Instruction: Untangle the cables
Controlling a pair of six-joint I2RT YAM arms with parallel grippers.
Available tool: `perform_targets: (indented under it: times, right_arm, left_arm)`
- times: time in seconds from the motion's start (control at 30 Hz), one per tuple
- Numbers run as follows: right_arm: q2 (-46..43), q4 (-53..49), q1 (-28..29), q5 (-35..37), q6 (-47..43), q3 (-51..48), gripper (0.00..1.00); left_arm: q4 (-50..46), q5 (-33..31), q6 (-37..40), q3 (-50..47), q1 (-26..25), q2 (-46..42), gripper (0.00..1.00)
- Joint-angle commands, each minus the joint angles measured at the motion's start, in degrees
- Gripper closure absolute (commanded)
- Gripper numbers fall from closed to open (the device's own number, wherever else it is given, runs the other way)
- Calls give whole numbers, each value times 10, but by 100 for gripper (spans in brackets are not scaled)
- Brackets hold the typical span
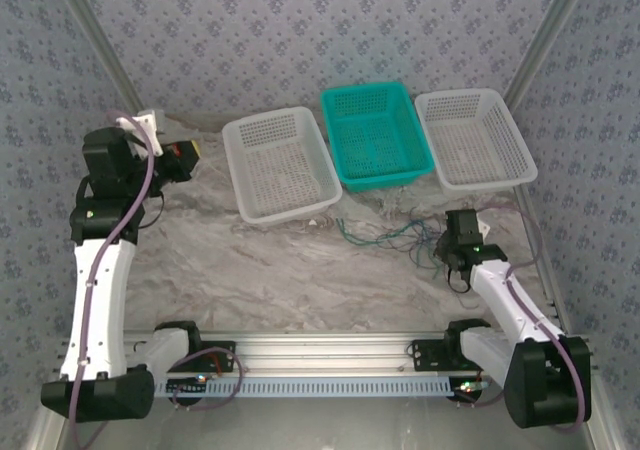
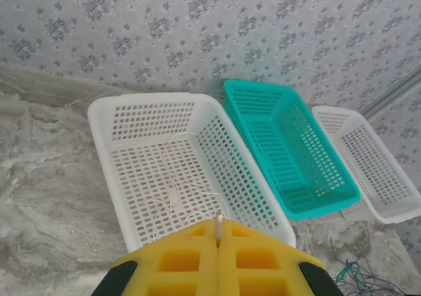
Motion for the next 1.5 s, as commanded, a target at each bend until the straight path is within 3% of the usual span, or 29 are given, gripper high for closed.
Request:
perform_targets:
  times: [0.0, 0.07, 0.2, 0.3, 0.4, 0.53, 0.6, 0.7, 0.9, 1.0, 1.07, 1.37, 1.47]
  right_arm:
    - [-16, -38, 5, 0, -3, 49, 36]
    - [-20, -54, 14, -19, -27, 83, 28]
    - [-19, -39, 73, -62, -86, 139, 22]
    - [6, 10, 132, -76, -125, 144, 0]
    - [63, 37, 147, -47, -113, 135, 0]
    - [171, -5, 114, 14, -8, 154, 1]
    - [226, -63, 97, 46, 93, 189, 9]
    - [309, -121, 93, 51, 170, 243, 18]
    - [386, -83, 117, 51, 201, 272, 17]
    - [422, -70, 117, 42, 220, 268, 22]
    - [433, -56, 121, 43, 222, 263, 33]
    - [390, -34, 103, 52, 220, 213, 96]
    - [332, -17, 79, 61, 211, 179, 100]
  left_arm:
    - [15, 34, 3, 87, -1, -22, 100]
    - [43, 67, -28, 121, -2, -18, 100]
    - [117, 110, -89, 163, -21, -1, 100]
    - [125, 106, -90, 195, -47, 18, 100]
    - [122, 92, -79, 209, -64, 27, 100]
    - [111, 84, -72, 213, -69, 30, 100]
    - [101, 84, -68, 211, -71, 29, 100]
    - [94, 78, -65, 197, -74, 25, 100]
    - [93, 66, -64, 173, -77, 17, 100]
    - [85, 63, -57, 175, -77, 17, 100]
    - [81, 60, -53, 175, -78, 17, 100]
    - [67, 42, -57, 195, -77, 16, 100]
    - [26, 2, -51, 240, -78, 24, 100]
